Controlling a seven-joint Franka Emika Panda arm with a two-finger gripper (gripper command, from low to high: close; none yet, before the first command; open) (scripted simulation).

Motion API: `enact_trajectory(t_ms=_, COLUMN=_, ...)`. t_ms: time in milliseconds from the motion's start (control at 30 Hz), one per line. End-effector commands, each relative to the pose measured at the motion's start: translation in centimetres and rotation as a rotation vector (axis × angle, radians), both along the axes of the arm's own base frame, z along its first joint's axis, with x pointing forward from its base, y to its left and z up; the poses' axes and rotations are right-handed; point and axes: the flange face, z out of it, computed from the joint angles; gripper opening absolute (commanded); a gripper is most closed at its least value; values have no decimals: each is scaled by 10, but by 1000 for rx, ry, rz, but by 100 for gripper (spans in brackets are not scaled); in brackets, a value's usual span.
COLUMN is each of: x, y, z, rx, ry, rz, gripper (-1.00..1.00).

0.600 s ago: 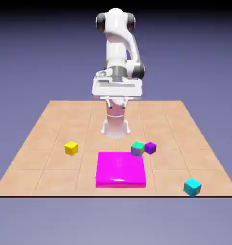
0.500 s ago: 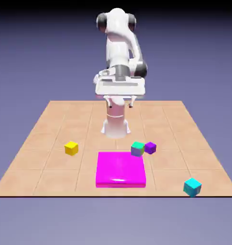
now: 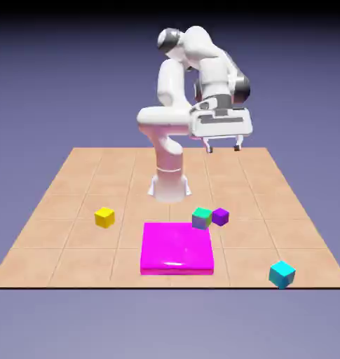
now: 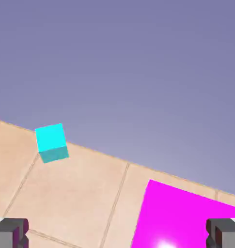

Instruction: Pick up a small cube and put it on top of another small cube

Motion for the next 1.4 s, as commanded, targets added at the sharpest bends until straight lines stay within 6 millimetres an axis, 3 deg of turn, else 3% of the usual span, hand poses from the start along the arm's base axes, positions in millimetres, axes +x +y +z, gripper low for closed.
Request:
enact_trajectory(t_ms=0, x=-7, y=6, z=-6, rx=-7, ry=14, rz=16, gripper=0)
enact_trajectory(t_ms=300, x=-56, y=44, z=-70, rx=-76, ry=141, rz=143, gripper=0)
enact_trajectory(t_ms=600, x=-84, y=50, z=-146, rx=-131, ry=258, rz=245, gripper=0)
enact_trajectory(t_ms=800, x=-88, y=38, z=-194, rx=-153, ry=323, rz=303, gripper=0)
enact_trajectory(t_ms=1033, x=-80, y=11, z=-239, rx=-164, ry=381, rz=368, gripper=0)
enact_trajectory(t_ms=1067, x=-80, y=11, z=-239, rx=-164, ry=381, rz=368, gripper=0)
enact_trajectory(t_ms=1367, x=-76, y=15, z=-309, rx=-165, ry=381, rz=368, gripper=0)
